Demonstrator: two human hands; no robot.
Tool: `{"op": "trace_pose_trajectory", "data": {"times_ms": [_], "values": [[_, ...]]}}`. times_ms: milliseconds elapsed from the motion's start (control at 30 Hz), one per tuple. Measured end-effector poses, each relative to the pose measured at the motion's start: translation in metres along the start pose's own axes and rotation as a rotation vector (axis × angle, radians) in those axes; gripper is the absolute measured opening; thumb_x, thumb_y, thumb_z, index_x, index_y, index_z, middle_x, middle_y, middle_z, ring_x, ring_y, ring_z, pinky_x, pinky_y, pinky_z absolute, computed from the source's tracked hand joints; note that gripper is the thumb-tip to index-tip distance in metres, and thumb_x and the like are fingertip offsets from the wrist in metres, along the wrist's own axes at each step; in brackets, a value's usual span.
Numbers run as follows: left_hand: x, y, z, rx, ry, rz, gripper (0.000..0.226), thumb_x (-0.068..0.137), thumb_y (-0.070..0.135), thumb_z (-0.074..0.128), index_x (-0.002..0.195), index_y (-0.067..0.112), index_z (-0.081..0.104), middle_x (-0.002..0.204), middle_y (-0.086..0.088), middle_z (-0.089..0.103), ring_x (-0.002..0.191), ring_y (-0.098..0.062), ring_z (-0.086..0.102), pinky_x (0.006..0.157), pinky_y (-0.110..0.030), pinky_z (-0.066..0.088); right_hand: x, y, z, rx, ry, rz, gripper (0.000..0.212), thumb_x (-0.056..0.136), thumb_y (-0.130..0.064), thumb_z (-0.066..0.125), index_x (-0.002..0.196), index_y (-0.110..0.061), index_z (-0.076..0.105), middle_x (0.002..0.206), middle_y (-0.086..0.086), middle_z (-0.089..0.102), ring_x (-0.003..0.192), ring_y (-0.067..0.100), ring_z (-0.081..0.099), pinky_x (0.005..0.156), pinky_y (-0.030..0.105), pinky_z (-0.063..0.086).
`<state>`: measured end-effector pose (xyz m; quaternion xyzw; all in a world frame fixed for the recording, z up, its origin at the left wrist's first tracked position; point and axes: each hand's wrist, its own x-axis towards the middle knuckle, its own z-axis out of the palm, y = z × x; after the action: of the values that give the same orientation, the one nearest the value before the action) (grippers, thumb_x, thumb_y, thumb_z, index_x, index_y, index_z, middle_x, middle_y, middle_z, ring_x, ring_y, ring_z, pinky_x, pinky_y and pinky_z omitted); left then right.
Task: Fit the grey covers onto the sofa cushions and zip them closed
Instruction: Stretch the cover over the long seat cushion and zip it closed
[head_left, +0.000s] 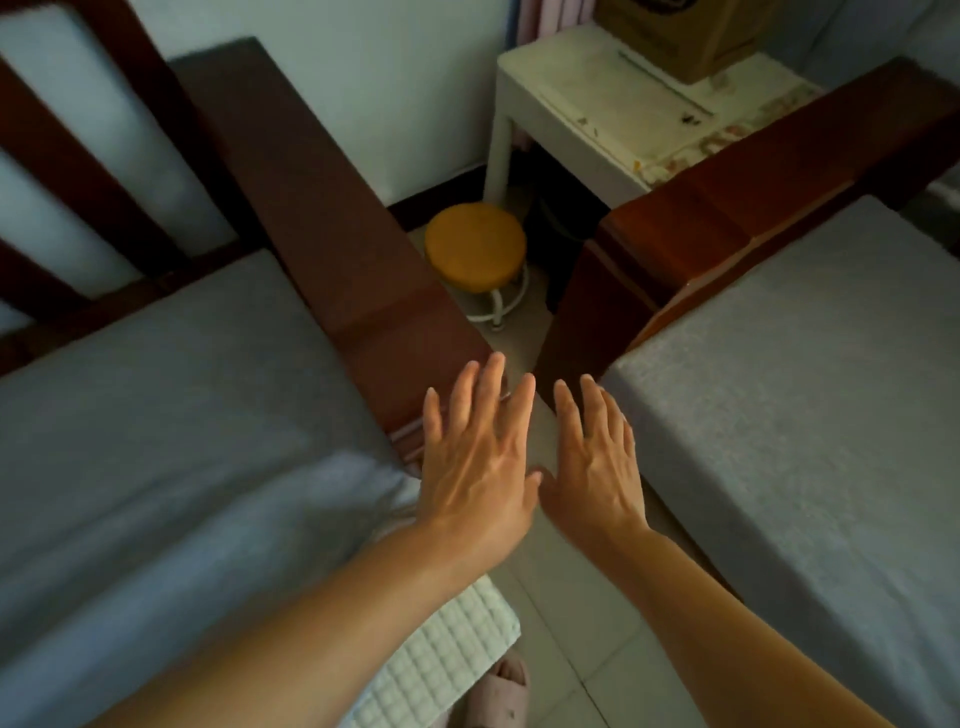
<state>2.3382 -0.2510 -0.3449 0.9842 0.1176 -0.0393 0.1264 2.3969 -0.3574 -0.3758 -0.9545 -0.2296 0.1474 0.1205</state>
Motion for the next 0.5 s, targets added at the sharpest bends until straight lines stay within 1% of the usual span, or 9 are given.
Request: {"op": "trace_pose_trajectory", "data": {"times_ms": [33, 67, 100, 167, 200, 267, 367, 433, 500], "values": [[-0.007, -0.01, -0.002, -0.018, 0.007, -0.045, 0.09, 0.08, 0.043, 0.067, 0.15, 0.018, 0.018, 0.158, -0.011, 0.008, 0.145, -0.031, 0.011, 0.112, -0.055, 0.011, -0.001, -0.01, 0.003, -0.007, 0.004, -0.038, 0.089, 0.089, -0.039, 0.057, 0.151, -0.021, -0.005, 0.158, 0.011, -0.012, 0.145, 0.027, -0.01, 0.115, 0.035, -0.007], [-0.014, -0.02, -0.005, -0.011, -0.01, -0.093, 0.089, 0.082, 0.043, 0.064, 0.151, 0.019, 0.014, 0.159, -0.01, 0.003, 0.145, -0.03, 0.007, 0.113, -0.054, 0.008, -0.001, -0.02, 0.006, -0.018, 0.005, -0.083, 0.089, 0.089, -0.038, 0.058, 0.152, -0.019, -0.002, 0.158, 0.013, -0.009, 0.146, 0.029, -0.008, 0.115, 0.036, -0.005], [-0.021, -0.03, -0.007, 0.006, -0.037, -0.144, 0.087, 0.087, 0.045, 0.057, 0.152, 0.02, 0.003, 0.159, -0.009, -0.007, 0.145, -0.028, -0.002, 0.114, -0.053, 0.002, -0.002, -0.03, 0.009, -0.034, 0.004, -0.125, 0.088, 0.087, -0.034, 0.06, 0.152, -0.016, 0.004, 0.158, 0.016, -0.004, 0.146, 0.032, -0.003, 0.116, 0.039, -0.002], [-0.032, -0.05, -0.011, 0.027, -0.084, -0.241, 0.085, 0.092, 0.046, 0.046, 0.15, 0.022, -0.011, 0.156, -0.005, -0.021, 0.144, -0.025, -0.013, 0.114, -0.052, -0.004, -0.002, -0.047, 0.014, -0.065, 0.03, -0.195, 0.085, 0.079, -0.025, 0.069, 0.149, -0.009, 0.023, 0.155, 0.022, 0.015, 0.143, 0.038, 0.014, 0.115, 0.045, 0.012], [-0.036, -0.058, -0.013, 0.03, -0.082, -0.281, 0.084, 0.093, 0.046, 0.045, 0.149, 0.022, -0.013, 0.156, -0.005, -0.022, 0.144, -0.025, -0.014, 0.114, -0.052, -0.005, -0.001, -0.054, 0.016, -0.074, 0.057, -0.222, 0.085, 0.073, -0.021, 0.074, 0.146, -0.007, 0.032, 0.151, 0.024, 0.025, 0.14, 0.041, 0.024, 0.112, 0.049, 0.021], [-0.045, -0.076, -0.015, -0.009, -0.071, -0.351, 0.085, 0.093, 0.044, 0.047, 0.149, 0.022, -0.013, 0.156, -0.005, -0.021, 0.144, -0.025, -0.013, 0.114, -0.052, -0.005, 0.002, -0.071, 0.023, -0.071, 0.09, -0.284, 0.084, 0.065, -0.015, 0.078, 0.139, -0.004, 0.041, 0.144, 0.027, 0.036, 0.132, 0.045, 0.036, 0.105, 0.053, 0.032], [-0.055, -0.1, -0.013, -0.058, -0.081, -0.417, 0.088, 0.093, 0.047, 0.047, 0.149, 0.022, -0.015, 0.156, -0.005, -0.021, 0.144, -0.026, -0.014, 0.114, -0.051, -0.007, 0.005, -0.089, 0.029, -0.094, 0.14, -0.364, 0.087, 0.057, -0.015, 0.084, 0.134, -0.002, 0.047, 0.137, 0.028, 0.045, 0.123, 0.046, 0.047, 0.099, 0.05, 0.037], [-0.063, -0.114, -0.01, -0.066, -0.091, -0.436, 0.088, 0.093, 0.05, 0.046, 0.149, 0.022, -0.016, 0.156, -0.006, -0.02, 0.144, -0.027, -0.014, 0.113, -0.052, -0.007, 0.004, -0.1, 0.038, -0.124, 0.112, -0.394, 0.095, 0.051, -0.019, 0.089, 0.134, -0.002, 0.046, 0.137, 0.027, 0.046, 0.123, 0.045, 0.048, 0.098, 0.049, 0.036], [-0.07, -0.129, -0.005, -0.097, -0.078, -0.475, 0.089, 0.092, 0.048, 0.049, 0.149, 0.021, -0.015, 0.157, -0.005, -0.017, 0.144, -0.027, -0.013, 0.113, -0.052, -0.007, 0.002, -0.112, 0.046, -0.145, 0.075, -0.449, 0.102, 0.049, -0.023, 0.091, 0.136, -0.004, 0.042, 0.138, 0.026, 0.045, 0.125, 0.043, 0.046, 0.099, 0.049, 0.037]]}}
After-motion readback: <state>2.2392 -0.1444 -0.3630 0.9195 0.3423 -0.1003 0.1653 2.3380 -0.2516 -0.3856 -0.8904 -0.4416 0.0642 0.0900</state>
